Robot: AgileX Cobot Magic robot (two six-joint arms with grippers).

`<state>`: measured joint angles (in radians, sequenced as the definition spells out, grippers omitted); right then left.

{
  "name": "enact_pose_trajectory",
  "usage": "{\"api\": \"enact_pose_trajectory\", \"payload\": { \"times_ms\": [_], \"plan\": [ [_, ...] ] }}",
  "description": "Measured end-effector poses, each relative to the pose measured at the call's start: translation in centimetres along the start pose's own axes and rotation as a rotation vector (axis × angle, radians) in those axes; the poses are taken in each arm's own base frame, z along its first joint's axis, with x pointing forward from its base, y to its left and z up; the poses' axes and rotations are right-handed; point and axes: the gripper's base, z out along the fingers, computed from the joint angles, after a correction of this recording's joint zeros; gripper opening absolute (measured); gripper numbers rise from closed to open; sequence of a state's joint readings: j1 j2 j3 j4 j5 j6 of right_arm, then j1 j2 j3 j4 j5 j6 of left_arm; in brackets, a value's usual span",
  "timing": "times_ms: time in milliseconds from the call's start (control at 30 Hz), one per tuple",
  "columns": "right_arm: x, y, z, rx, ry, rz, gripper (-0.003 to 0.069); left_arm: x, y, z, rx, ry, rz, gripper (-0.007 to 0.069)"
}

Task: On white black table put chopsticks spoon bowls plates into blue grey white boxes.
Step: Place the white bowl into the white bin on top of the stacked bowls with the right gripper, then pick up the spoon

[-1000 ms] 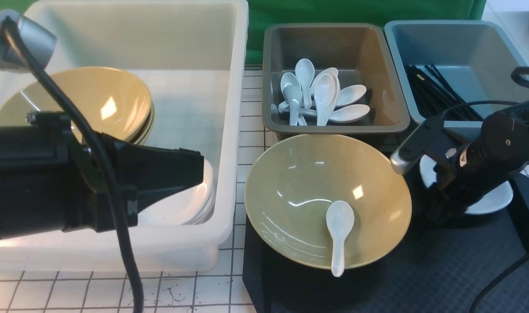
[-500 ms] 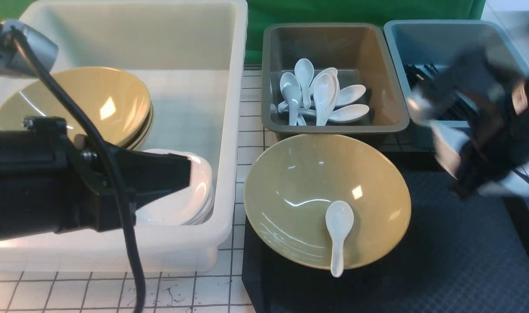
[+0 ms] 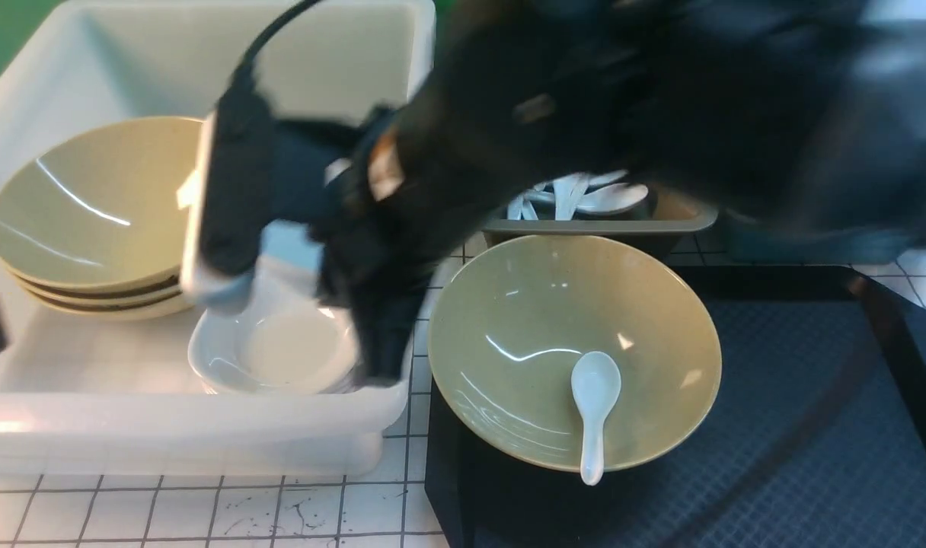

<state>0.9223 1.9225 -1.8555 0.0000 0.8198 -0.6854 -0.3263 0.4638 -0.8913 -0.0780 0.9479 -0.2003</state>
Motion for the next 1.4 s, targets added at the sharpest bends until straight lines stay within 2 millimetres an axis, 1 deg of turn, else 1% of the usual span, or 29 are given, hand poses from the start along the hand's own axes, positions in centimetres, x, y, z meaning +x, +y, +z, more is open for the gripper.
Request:
{"api": "enact_pose_trajectory", "payload": {
  "times_ms": [67, 133, 267, 333, 433, 533, 633, 700, 767, 833, 867, 933, 967, 1000, 1033, 1067, 1133, 1167, 1200, 1233, 1267, 1300, 1333, 1400],
  "plan": [
    [-0.5, -0.4, 1.7, 0.017, -0.004, -0.032, 0.0053, 0.3, 0.1, -0.5, -0.006, -0.001, 0.001, -0.0001],
    [-0.8, -0.6, 3.1, 0.006, -0.001, -0.029, 0.0052, 0.5, 0.1, -0.7, -0.008, 0.009, 0.001, -0.0001],
    [-0.6, -0.4, 5.5, -0.024, 0.035, -0.027, 0.0052, 0.8, 0.2, -0.8, -0.014, 0.033, 0.001, -0.0001],
    [-0.7, -0.2, 6.0, -0.026, 0.034, -0.032, 0.0054, 0.8, 0.2, -0.8, -0.015, 0.04, 0.001, -0.0001],
    [-1.0, 0.1, 6.2, -0.027, 0.027, -0.039, 0.0054, 0.8, 0.2, -0.8, -0.015, 0.041, 0.001, -0.0001],
    [-1.0, 0.3, 6.8, -0.032, 0.029, -0.039, 0.0068, 0.9, 0.2, -0.8, -0.016, 0.042, 0.001, -0.0001],
    [-0.8, 0.7, 7.3, -0.059, 0.059, -0.016, 0.0129, 0.9, 0.2, -0.8, -0.016, 0.042, 0.001, -0.0001],
    [-0.8, 0.9, 7.4, -0.074, 0.081, 0.014, 0.0211, 0.9, 0.2, -0.8, -0.015, 0.042, 0.003, -0.0001],
    [-1.0, 0.8, 7.0, -0.083, 0.098, 0.041, 0.0304, 0.9, 0.2, -0.8, -0.012, 0.043, 0.007, -0.0001],
    [-1.5, 0.7, 6.0, -0.095, 0.116, 0.064, 0.0412, 0.9, 0.1, -0.8, -0.001, 0.045, 0.01, -0.0001],
    [-1.6, 0.6, 5.4, -0.103, 0.126, 0.075, 0.045, 0.9, 0.0, -0.8, 0.005, 0.046, 0.012, -0.0001],
    [-2.1, 0.3, 3.6, -0.122, 0.156, 0.097, 0.0526, 0.9, -0.2, -0.8, 0.026, 0.049, 0.014, -0.0001],
    [-2.4, 0.0, 2.5, -0.119, 0.163, 0.114, 0.0552, 0.9, -0.3, -0.8, 0.041, 0.046, 0.012, -0.0001],
    [-2.7, -0.2, 2.0, -0.106, 0.146, 0.131, 0.0562, 0.9, -0.4, -0.8, 0.049, 0.043, 0.016, -0.0001],
    [-3.2, -0.6, 0.9, -0.082, 0.116, 0.174, 0.0566, 0.8, -0.5, -0.8, 0.065, 0.036, 0.015, -0.0001],
    [-3.4, -0.7, 0.2, -0.07, 0.102, 0.2, 0.0565, 0.8, -0.6, -0.8, 0.074, 0.034, 0.011, -0.0001],
    [-3.6, -1.0, -1.9, -0.037, 0.076, 0.263, 0.0545, 0.7, -0.7, -0.6, 0.087, 0.034, 0.007, -0.0001],
    [-3.4, -1.1, -3.3, -0.005, 0.076, 0.316, 0.0511, 0.6, -0.8, -0.4, 0.089, 0.045, 0.006, -0.0001],
    [-3.1, -1.0, -4.5, 0.014, 0.078, 0.351, 0.0492, 0.6, -0.8, -0.2, 0.092, 0.06, 0.004, -0.0001],
    [-2.5, -0.9, -5.9, 0.046, 0.09, 0.388, 0.0456, 0.7, -0.9, 0.0, 0.096, 0.081, 0.0, -0.0001],
    [-1.8, -0.8, -7.1, 0.077, 0.105, 0.412, 0.0423, 0.8, -0.9, 0.2, 0.097, 0.105, -0.003, -0.0001],
    [-0.5, -0.2, -8.6, 0.103, 0.136, 0.458, 0.0362, 0.9, -1.0, 0.5, 0.104, 0.141, -0.012, -0.0001],
    [0.3, 0.3, -10.5, 0.123, 0.134, 0.482, 0.0325, 0.9, -1.1, 0.8, 0.111, 0.16, -0.021, -0.0001],
    [2.7, 1.8, -13.3, 0.14, 0.152, 0.536, 0.0238, 0.8, -1.4, 1.5, 0.141, 0.198, -0.051, -0.0001]
  ]
}}
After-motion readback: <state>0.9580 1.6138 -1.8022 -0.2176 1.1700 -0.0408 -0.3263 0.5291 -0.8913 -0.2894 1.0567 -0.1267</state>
